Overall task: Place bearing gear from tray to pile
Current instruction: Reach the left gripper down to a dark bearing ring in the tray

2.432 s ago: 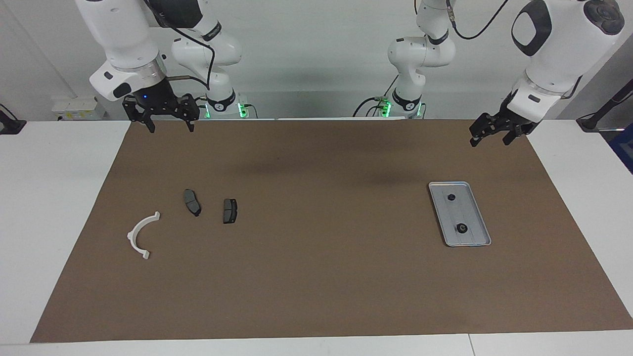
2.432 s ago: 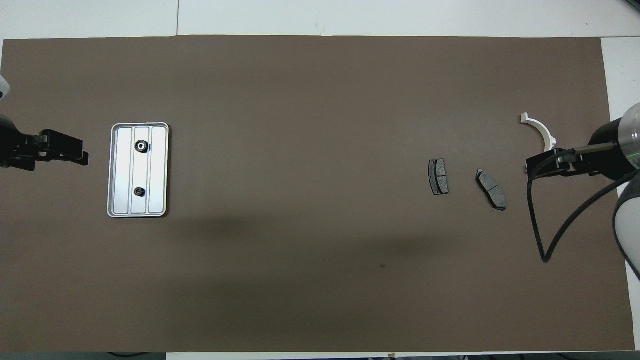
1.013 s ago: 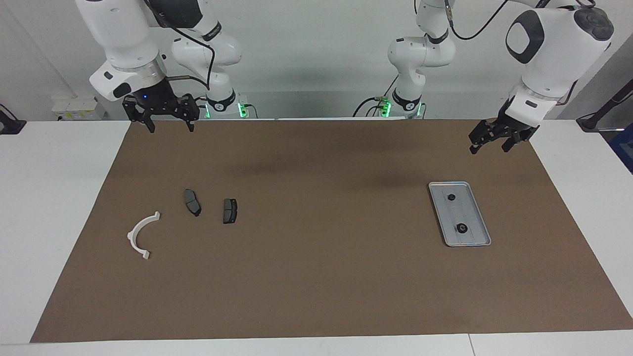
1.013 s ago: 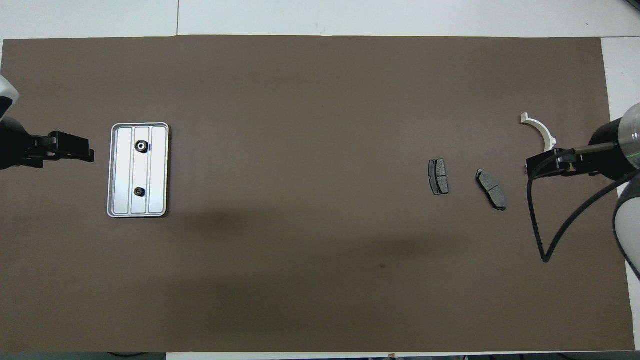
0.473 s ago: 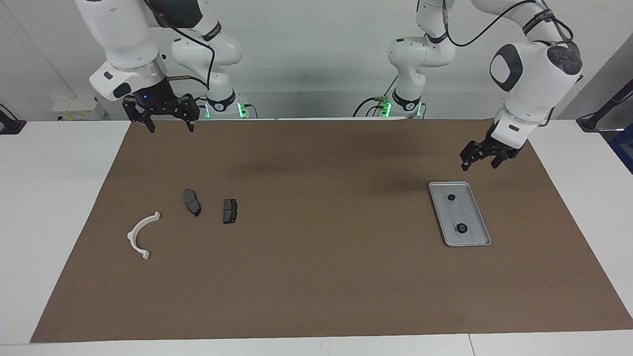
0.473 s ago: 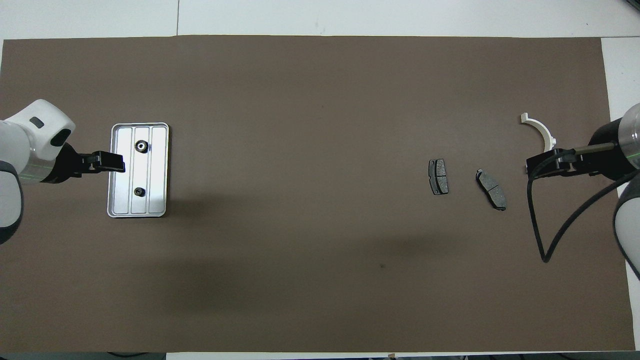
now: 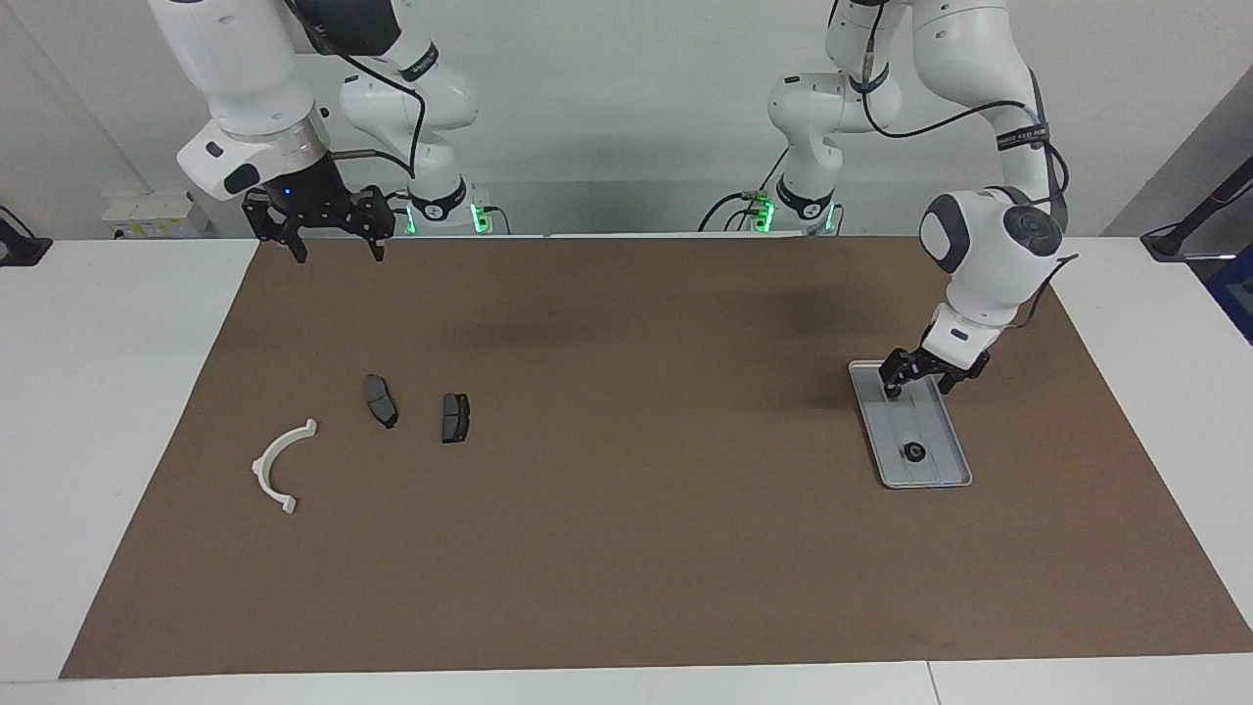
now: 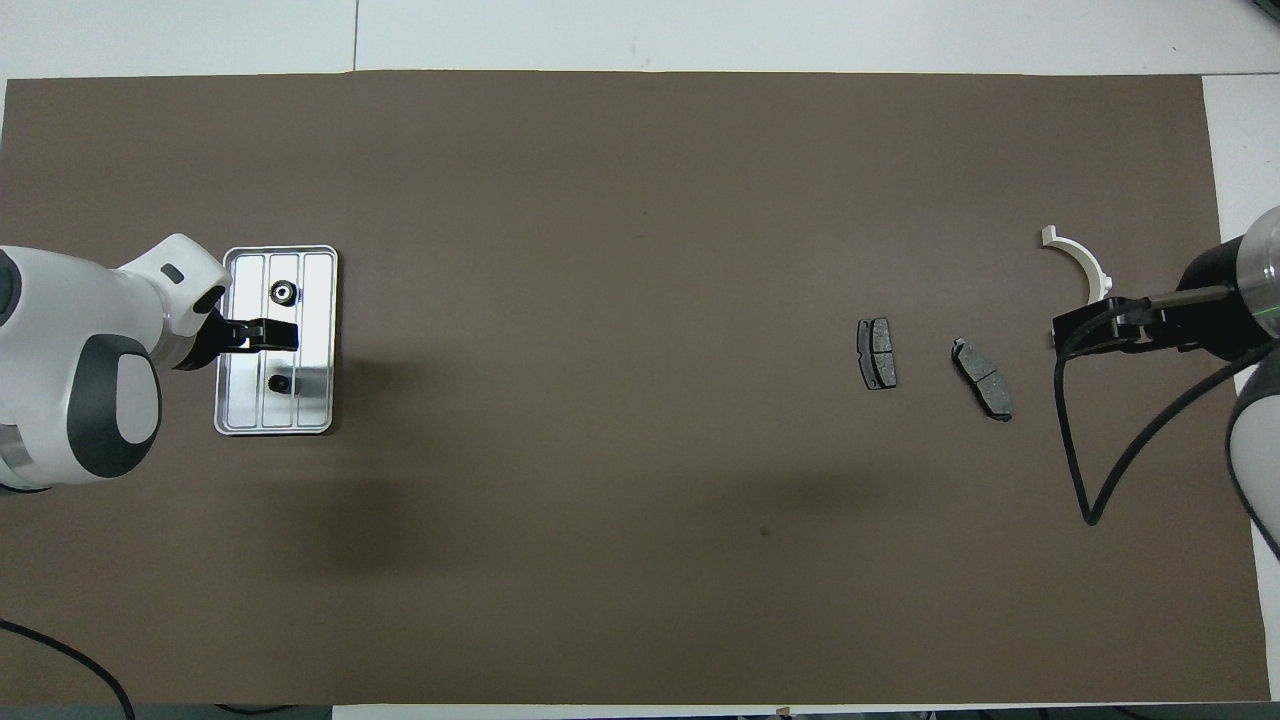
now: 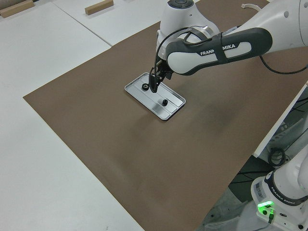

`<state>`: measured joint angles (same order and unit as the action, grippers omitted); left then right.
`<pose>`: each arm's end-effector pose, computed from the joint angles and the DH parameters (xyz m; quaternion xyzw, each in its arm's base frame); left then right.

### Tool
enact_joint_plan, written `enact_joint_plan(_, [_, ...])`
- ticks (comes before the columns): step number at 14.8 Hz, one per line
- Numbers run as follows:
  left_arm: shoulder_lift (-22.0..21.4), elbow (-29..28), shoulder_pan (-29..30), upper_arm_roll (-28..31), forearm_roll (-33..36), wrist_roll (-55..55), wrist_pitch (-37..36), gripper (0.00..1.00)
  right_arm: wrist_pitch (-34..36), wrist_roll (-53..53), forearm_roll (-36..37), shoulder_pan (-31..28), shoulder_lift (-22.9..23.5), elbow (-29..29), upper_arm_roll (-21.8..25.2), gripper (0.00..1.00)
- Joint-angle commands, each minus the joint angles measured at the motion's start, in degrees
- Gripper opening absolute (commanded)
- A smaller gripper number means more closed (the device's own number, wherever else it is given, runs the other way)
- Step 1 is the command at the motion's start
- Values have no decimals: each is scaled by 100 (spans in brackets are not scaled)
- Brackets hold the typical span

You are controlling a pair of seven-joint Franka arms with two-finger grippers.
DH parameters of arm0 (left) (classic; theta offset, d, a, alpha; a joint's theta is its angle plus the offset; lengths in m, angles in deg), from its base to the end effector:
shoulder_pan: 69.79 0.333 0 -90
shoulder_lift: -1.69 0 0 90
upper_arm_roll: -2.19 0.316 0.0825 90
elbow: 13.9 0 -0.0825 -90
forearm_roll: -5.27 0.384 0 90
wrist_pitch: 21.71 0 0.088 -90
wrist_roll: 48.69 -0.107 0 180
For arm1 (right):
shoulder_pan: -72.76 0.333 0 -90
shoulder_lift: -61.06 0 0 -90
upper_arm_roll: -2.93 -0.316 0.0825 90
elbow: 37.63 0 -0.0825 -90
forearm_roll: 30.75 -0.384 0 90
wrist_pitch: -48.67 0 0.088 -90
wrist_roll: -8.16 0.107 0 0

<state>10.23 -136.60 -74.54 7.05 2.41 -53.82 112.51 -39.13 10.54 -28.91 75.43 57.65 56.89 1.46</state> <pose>0.5651 -0.0003 0.3402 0.9992 -0.0275 0.0269 0.0108 0.5296 0.0352 0.6165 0.9993 0.0152 -0.0279 0.0184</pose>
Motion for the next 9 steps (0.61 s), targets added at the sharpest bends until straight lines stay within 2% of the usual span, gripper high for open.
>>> enact_joint_plan(1, [156, 44, -16, -37, -13, -366, 243, 100, -97, -159, -176, -83, -37, 76, 16, 100])
enact_joint_plan(5, [315, 45, -87, -37, -22, -366, 376, 100, -106, -150, -184, -74, -28, 49, 16, 100])
enact_joint_plan(9, [271, 45, 0, -20, -22, -663, 149, 99, -106, -159, -193, -83, -28, 67, 16, 100])
